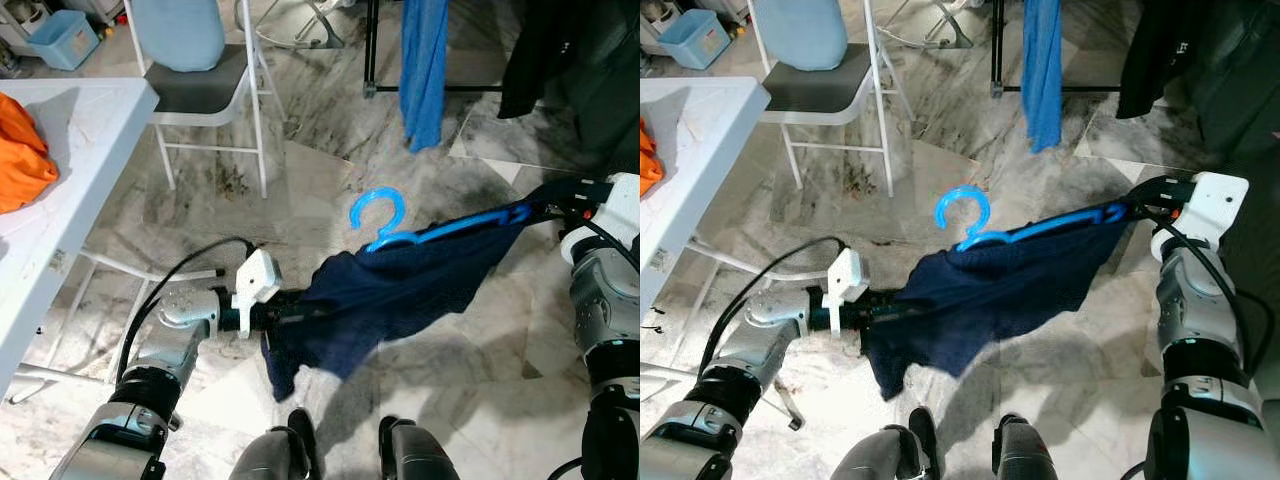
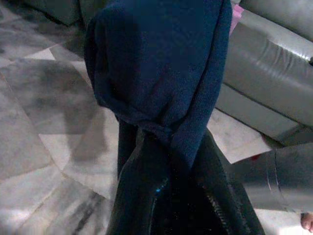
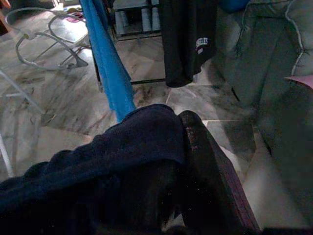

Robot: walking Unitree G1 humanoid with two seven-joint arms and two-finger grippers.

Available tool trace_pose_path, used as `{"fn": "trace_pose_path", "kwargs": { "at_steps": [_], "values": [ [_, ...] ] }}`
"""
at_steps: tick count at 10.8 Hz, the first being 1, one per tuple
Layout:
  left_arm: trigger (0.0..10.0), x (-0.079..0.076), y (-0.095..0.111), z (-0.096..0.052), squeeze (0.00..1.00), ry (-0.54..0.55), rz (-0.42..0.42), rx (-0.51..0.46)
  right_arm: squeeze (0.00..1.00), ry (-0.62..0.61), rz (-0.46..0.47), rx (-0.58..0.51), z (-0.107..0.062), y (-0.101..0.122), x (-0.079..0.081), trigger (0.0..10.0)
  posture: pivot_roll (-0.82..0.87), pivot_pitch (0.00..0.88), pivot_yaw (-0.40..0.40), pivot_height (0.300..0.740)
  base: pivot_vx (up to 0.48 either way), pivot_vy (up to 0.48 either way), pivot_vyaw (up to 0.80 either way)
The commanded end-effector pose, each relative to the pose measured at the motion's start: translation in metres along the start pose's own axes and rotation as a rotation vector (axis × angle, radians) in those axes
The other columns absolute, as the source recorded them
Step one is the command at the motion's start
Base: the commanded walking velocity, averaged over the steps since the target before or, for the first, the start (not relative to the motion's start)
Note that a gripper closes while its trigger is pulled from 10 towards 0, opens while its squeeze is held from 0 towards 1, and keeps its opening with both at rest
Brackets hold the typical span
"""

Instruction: Hang hanger

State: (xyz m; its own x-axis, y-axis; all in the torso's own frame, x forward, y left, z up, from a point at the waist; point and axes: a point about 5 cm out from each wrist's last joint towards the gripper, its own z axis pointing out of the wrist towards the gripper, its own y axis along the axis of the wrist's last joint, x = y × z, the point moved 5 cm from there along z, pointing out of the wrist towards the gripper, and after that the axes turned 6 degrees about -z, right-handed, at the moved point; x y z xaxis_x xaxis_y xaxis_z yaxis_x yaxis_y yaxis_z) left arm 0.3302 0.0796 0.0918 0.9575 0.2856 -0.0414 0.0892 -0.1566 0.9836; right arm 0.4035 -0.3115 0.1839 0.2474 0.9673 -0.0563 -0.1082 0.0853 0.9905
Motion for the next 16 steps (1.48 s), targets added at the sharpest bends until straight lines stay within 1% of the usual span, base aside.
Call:
{"fn": "trace_pose_path", "kwargs": {
  "at_steps": [1,2,3,4,5,6,7,9,10,11,12,13,14,16],
  "values": [
    [0.0,0.003,-0.027,-0.020,0.00,0.048,-0.043,0.098,0.00,-0.040,-0.010,-0.085,0.003,0.025,-0.012,0.0,-0.07,0.278,0.117,0.740,0.000,0.000,0.00],
    [0.0,0.009,-0.043,-0.025,0.00,0.116,-0.017,0.182,0.00,0.004,-0.010,-0.139,0.003,0.039,0.000,0.0,-0.07,0.278,0.117,0.740,0.000,0.000,0.00],
    [0.0,0.014,-0.050,-0.026,0.00,0.184,-0.007,0.211,0.00,0.048,-0.022,-0.184,0.001,0.051,0.012,0.0,-0.08,0.277,0.120,0.740,0.000,0.000,0.00],
    [0.0,0.024,-0.051,-0.022,0.00,0.287,0.026,0.218,0.00,0.127,-0.014,-0.211,-0.005,0.059,0.035,0.0,-0.09,0.279,0.118,0.740,0.000,0.000,0.00],
    [0.0,0.028,-0.049,-0.020,0.00,0.326,0.040,0.209,0.00,0.160,-0.012,-0.217,-0.008,0.060,0.045,0.0,-0.10,0.280,0.119,0.740,0.000,0.000,0.00],
    [0.0,0.038,-0.036,-0.010,0.00,0.426,0.059,0.144,0.00,0.251,-0.010,-0.217,-0.018,0.057,0.071,0.0,-0.10,0.281,0.119,0.740,0.000,0.000,0.00],
    [0.0,0.042,-0.027,0.001,0.00,0.485,0.072,0.097,0.00,0.321,-0.026,-0.206,-0.028,0.050,0.090,0.0,-0.10,0.281,0.119,0.740,0.000,0.000,0.00],
    [0.0,0.043,-0.012,0.025,0.00,0.546,0.052,0.022,0.00,0.411,-0.010,-0.138,-0.046,0.030,0.117,0.0,-0.10,0.285,0.119,0.740,0.000,0.000,0.00],
    [0.0,0.044,-0.008,0.031,0.00,0.562,0.035,-0.002,0.00,0.438,-0.002,-0.116,-0.052,0.025,0.124,0.0,-0.10,0.286,0.120,0.740,0.000,0.000,0.00],
    [0.0,0.045,0.001,0.039,0.00,0.591,0.001,-0.055,0.00,0.495,-0.010,-0.075,-0.062,0.013,0.137,0.0,-0.11,0.287,0.122,0.740,0.000,0.000,0.00],
    [0.0,0.055,0.013,0.039,0.00,0.665,-0.016,-0.095,0.00,0.547,-0.014,-0.025,-0.073,-0.002,0.147,0.0,-0.11,0.285,0.126,0.740,0.000,0.000,0.00],
    [0.0,0.059,0.019,0.038,0.00,0.690,-0.024,-0.117,0.00,0.557,-0.010,-0.002,-0.077,-0.009,0.150,0.0,-0.10,0.283,0.127,0.740,0.000,0.000,0.00],
    [0.0,0.067,0.031,0.035,0.00,0.735,-0.056,-0.163,0.00,0.591,-0.024,0.057,-0.089,-0.027,0.159,0.0,-0.10,0.278,0.130,0.740,0.000,0.000,0.00],
    [0.0,0.073,0.042,0.033,0.00,0.758,-0.057,-0.195,0.00,0.652,-0.049,0.127,-0.110,-0.050,0.176,0.0,-0.10,0.273,0.134,0.740,0.000,0.000,0.00]
  ]
}}
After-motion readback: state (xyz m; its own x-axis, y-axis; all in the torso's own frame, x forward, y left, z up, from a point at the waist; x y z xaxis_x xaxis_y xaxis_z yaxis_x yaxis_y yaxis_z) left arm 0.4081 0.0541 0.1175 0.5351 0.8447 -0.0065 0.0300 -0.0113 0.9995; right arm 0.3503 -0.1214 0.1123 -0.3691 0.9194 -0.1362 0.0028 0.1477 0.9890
